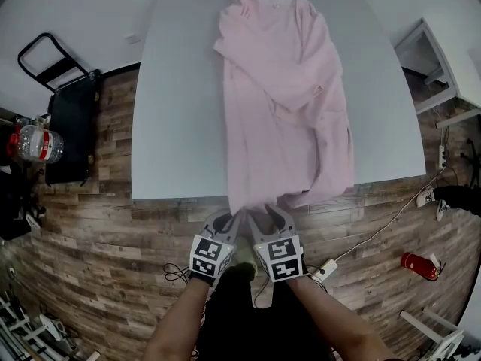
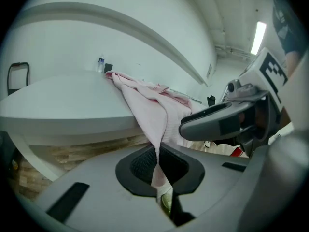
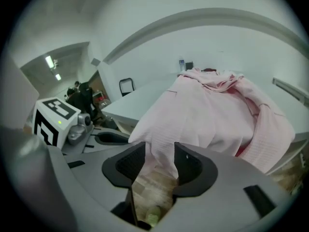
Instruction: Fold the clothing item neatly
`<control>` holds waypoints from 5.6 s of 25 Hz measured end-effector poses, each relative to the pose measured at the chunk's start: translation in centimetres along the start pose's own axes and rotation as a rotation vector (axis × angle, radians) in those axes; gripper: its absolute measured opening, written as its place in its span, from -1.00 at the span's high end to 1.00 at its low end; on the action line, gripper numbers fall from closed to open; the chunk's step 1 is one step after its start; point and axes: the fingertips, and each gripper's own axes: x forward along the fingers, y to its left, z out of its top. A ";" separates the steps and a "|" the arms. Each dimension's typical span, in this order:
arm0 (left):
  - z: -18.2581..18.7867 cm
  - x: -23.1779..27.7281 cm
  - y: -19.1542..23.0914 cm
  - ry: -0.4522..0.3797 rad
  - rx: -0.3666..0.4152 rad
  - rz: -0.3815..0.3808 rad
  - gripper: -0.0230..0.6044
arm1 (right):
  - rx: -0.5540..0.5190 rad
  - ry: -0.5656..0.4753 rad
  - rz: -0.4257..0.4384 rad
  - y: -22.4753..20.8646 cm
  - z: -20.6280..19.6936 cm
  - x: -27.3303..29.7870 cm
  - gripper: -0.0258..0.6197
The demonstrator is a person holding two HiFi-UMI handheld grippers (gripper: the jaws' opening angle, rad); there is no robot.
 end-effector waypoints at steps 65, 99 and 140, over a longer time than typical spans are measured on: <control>-1.9 -0.3 2.0 0.033 0.237 -0.053 0.90 | -0.023 -0.098 0.315 -21.2 -8.2 -1.4 -0.09; 0.4 0.8 -6.4 0.033 -0.014 -0.465 0.90 | 0.238 0.021 0.506 -14.0 -6.0 -9.2 0.78; 28.5 6.7 1.4 0.060 -0.324 -0.438 0.90 | 0.561 0.192 0.629 -22.4 20.6 -6.8 0.77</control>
